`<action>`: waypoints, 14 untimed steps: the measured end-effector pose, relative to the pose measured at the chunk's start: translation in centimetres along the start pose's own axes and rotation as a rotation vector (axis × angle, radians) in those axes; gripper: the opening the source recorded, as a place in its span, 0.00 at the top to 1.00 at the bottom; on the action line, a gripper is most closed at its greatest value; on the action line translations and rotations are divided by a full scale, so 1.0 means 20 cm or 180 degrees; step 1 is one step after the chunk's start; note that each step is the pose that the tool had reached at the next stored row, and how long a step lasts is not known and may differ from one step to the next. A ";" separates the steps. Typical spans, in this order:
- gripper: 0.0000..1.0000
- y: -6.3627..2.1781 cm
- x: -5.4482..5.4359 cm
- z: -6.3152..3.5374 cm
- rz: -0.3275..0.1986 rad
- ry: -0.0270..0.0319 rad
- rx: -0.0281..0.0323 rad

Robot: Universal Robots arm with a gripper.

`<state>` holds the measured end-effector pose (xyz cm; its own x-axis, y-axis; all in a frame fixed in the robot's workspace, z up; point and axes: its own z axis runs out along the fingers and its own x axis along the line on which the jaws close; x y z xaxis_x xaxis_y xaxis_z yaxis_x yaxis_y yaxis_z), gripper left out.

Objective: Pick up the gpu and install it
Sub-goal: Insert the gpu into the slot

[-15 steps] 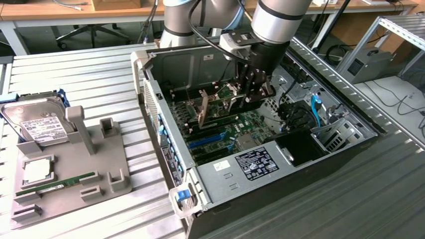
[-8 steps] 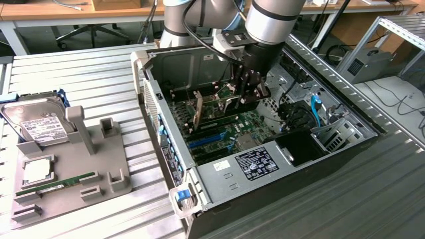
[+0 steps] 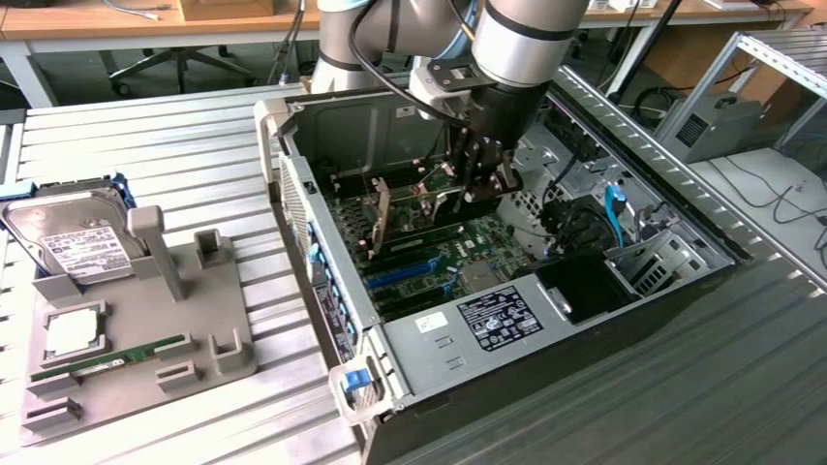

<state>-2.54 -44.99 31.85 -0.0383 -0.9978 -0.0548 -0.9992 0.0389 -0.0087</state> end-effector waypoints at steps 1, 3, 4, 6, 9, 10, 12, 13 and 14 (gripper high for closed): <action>0.73 0.000 0.00 0.000 0.0000 0.0000 0.0000; 0.73 0.000 0.01 0.000 0.0000 0.0000 0.0000; 0.73 0.000 0.01 0.000 0.0000 0.0000 0.0000; 0.73 -0.001 0.02 -0.001 0.0000 0.0000 0.0000; 0.73 -0.001 0.03 -0.002 0.0000 0.0000 0.0000; 0.73 -0.001 0.04 -0.002 0.0000 0.0000 0.0000; 0.73 -0.001 0.05 -0.003 0.0000 0.0000 0.0000; 0.73 -0.001 0.05 -0.003 0.0000 0.0000 0.0000; 0.73 -0.001 0.05 -0.003 0.0000 0.0000 0.0000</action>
<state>-2.56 -46.02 31.85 -0.0384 -0.9978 -0.0548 -0.9992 0.0389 -0.0087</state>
